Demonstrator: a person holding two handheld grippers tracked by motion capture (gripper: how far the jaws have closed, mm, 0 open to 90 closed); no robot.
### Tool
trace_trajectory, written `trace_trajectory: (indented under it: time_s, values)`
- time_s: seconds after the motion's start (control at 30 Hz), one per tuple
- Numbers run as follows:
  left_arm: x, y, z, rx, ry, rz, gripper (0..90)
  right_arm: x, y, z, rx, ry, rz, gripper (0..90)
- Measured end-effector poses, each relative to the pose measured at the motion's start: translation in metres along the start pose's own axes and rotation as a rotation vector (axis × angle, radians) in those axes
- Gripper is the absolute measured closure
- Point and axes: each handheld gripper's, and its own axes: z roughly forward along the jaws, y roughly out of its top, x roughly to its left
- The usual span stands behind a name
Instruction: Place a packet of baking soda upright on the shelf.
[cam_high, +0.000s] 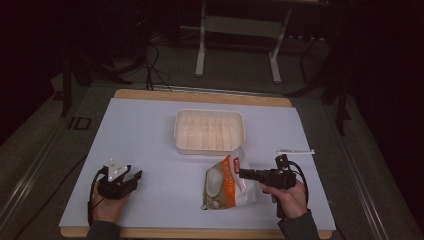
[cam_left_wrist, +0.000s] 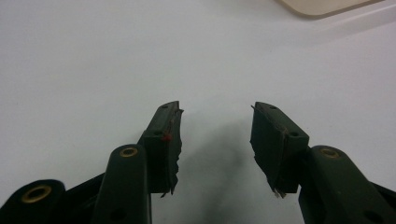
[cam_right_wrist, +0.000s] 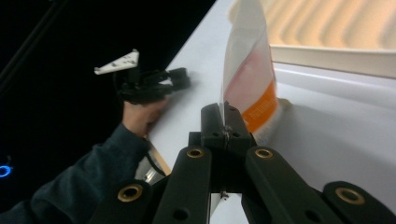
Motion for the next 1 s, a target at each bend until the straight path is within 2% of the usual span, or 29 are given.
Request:
trace_trajectory:
  time_s: [0.03,0.2,0.37,0.63,1.0]
  values:
    - [0.0,0.0,0.0,0.0,-0.001,-0.001,52.2,0.005,0.005,0.007,0.003,0.014,-0.005,90.0]
    - [0.0,0.0,0.0,-0.002,-0.002,-0.005,52.2,0.014,0.011,0.02,0.001,0.054,-0.001,90.0]
    - [0.0,0.0,0.0,-0.007,-0.003,-0.008,52.2,0.024,0.016,0.032,-0.005,0.078,0.001,90.0]
    - [0.002,0.0,-0.001,-0.023,-0.005,-0.022,51.1,0.032,0.02,0.04,-0.013,0.099,-0.013,90.0]
    - [0.001,0.0,-0.001,-0.024,-0.004,-0.013,51.0,0.043,0.028,0.045,-0.034,0.12,-0.028,90.0]
